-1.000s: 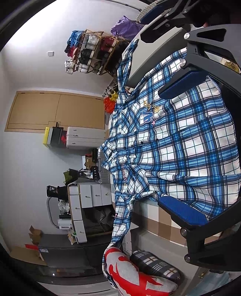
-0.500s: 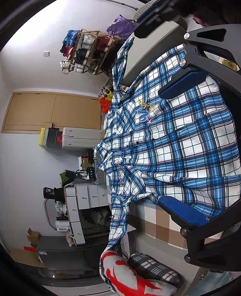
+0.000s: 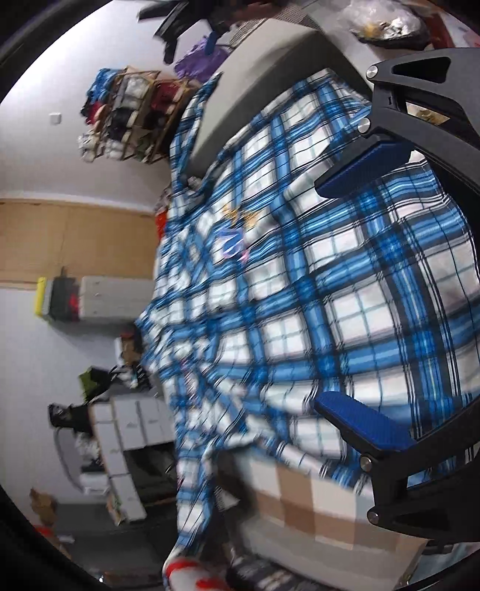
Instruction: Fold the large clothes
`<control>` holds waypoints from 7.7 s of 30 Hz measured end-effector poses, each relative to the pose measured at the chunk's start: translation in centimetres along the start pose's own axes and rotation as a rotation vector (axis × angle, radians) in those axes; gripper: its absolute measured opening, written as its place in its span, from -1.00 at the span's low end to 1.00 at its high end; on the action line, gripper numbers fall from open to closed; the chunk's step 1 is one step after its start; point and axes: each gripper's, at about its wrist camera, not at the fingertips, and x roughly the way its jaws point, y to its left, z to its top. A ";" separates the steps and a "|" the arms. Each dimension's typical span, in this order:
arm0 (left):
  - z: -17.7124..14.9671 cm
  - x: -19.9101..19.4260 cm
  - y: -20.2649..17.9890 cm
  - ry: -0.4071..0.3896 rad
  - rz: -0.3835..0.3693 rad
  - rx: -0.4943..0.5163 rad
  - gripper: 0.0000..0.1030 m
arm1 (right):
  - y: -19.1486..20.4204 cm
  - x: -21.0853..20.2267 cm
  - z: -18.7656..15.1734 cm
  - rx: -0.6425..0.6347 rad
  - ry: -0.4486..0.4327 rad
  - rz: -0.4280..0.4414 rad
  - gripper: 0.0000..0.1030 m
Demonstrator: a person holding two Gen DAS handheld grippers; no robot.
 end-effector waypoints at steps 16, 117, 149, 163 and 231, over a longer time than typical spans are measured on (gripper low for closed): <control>0.3 2.8 -1.1 0.071 -0.011 0.092 0.98 | -15.2 10.0 10.6 0.420 0.163 -0.285 0.78; 2.7 -10.1 15.6 -0.113 0.146 -0.250 0.98 | 25.2 21.5 -13.2 -0.415 0.368 0.273 0.87; 8.6 -10.5 42.9 -0.086 0.075 -0.951 0.97 | 14.9 12.5 -26.2 0.090 0.085 0.858 1.00; 9.2 -9.7 44.9 -0.160 0.099 -1.091 0.04 | 14.8 12.6 -27.2 0.068 0.078 0.861 1.00; 17.3 24.9 -7.2 0.557 -0.174 0.289 -0.93 | 9.5 12.9 -26.1 0.236 0.026 1.075 1.00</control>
